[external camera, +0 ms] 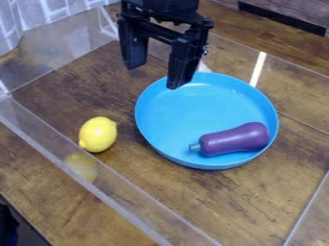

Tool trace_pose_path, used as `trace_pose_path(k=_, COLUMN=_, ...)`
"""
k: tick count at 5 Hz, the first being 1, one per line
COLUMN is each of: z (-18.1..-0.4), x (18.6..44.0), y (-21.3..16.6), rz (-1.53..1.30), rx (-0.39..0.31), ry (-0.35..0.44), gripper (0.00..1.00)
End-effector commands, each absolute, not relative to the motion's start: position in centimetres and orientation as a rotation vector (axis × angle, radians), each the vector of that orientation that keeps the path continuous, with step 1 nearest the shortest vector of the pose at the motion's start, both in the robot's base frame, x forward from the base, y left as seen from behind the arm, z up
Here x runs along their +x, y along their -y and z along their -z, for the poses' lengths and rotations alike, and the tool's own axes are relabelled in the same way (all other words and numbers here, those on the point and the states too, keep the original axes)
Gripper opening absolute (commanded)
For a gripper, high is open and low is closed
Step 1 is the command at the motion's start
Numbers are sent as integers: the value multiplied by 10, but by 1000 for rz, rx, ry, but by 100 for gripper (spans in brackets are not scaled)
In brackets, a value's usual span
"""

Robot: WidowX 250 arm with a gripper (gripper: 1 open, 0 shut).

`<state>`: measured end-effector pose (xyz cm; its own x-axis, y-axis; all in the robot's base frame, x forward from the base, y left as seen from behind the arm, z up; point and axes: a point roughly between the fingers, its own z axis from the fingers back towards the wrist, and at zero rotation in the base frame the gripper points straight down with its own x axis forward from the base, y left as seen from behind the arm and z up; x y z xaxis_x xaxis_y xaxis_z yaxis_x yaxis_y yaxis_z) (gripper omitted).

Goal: Remove the carrot from the blue tray and put it on the table

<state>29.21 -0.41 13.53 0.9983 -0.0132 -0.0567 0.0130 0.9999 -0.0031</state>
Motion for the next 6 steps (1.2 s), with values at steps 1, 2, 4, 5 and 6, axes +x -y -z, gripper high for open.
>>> trace_pose_path(k=1, z=-121, x=288, y=20, rz=37, rx=-3, ry=-68, gripper=100)
trace_pose_path(k=2, z=-106, x=284, y=37, rz=65, rx=-4, ry=-78, gripper=100)
trace_pose_path(k=4, z=-86, x=294, y=47, rz=94, rx=-7, ry=-30, gripper=100)
trace_pose_path(k=5, z=-83, x=295, y=47, rz=87, rx=-7, ry=-20, gripper=100)
trace_pose_path(k=6, z=-78, x=308, y=60, rz=94, rx=-13, ry=-2, gripper=100)
